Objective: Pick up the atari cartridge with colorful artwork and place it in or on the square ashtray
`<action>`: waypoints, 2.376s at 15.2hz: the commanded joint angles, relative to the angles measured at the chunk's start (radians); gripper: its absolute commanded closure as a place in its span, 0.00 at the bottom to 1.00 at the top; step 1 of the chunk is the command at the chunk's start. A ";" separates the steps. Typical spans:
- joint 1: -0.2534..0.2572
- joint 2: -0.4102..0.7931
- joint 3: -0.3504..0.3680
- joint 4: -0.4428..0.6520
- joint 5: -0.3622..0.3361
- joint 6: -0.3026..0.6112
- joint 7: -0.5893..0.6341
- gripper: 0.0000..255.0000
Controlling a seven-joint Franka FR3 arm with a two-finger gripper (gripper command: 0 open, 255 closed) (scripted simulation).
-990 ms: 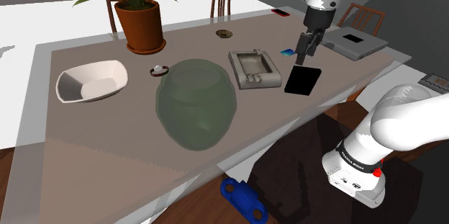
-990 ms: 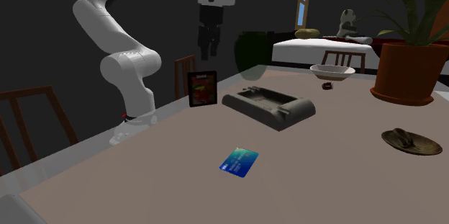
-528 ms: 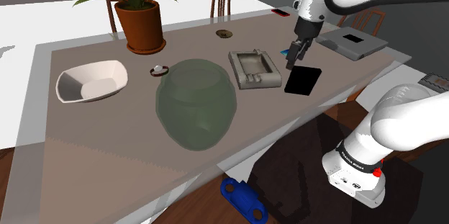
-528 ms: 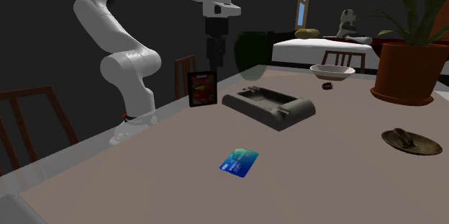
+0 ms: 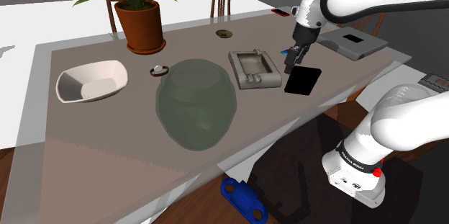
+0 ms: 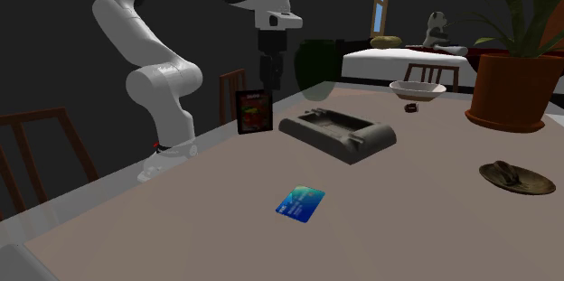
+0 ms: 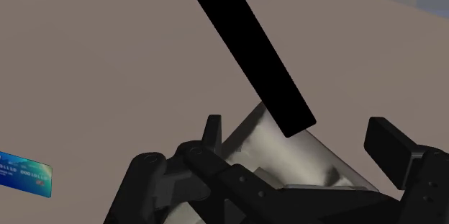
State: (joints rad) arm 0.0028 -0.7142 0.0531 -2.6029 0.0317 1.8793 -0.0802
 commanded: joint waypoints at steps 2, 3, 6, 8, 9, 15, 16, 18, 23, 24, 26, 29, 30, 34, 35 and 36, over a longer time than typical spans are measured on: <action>0.000 0.000 0.000 -0.001 0.000 0.001 0.000 0.00; 0.000 0.000 0.000 -0.001 0.000 0.001 0.000 1.00; 0.000 0.000 0.000 -0.001 0.000 0.001 0.000 1.00; 0.000 0.000 0.000 0.000 0.000 0.000 0.000 1.00; 0.000 0.000 0.000 0.000 0.000 0.000 0.000 1.00; 0.000 -0.005 -0.001 0.037 -0.001 -0.042 0.000 1.00; -0.001 -0.006 -0.002 0.050 -0.001 -0.056 0.000 1.00; -0.001 -0.007 -0.002 0.076 -0.002 -0.083 0.000 1.00; -0.002 -0.007 -0.004 0.143 -0.004 -0.150 0.000 1.00; -0.002 -0.006 -0.004 0.157 -0.004 -0.163 0.000 1.00; -0.002 -0.003 -0.005 0.186 -0.005 -0.189 0.000 1.00; -0.003 0.002 -0.006 0.230 -0.005 -0.228 0.000 1.00; -0.003 0.004 -0.006 0.245 -0.006 -0.240 0.000 1.00; -0.004 0.015 -0.007 0.306 -0.007 -0.291 0.001 1.00; -0.004 0.017 -0.007 0.316 -0.007 -0.299 0.001 1.00; -0.004 0.058 -0.005 0.351 -0.007 -0.292 0.003 1.00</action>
State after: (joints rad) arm -0.0017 -0.6796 0.0454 -2.2778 0.0239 1.5896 -0.0802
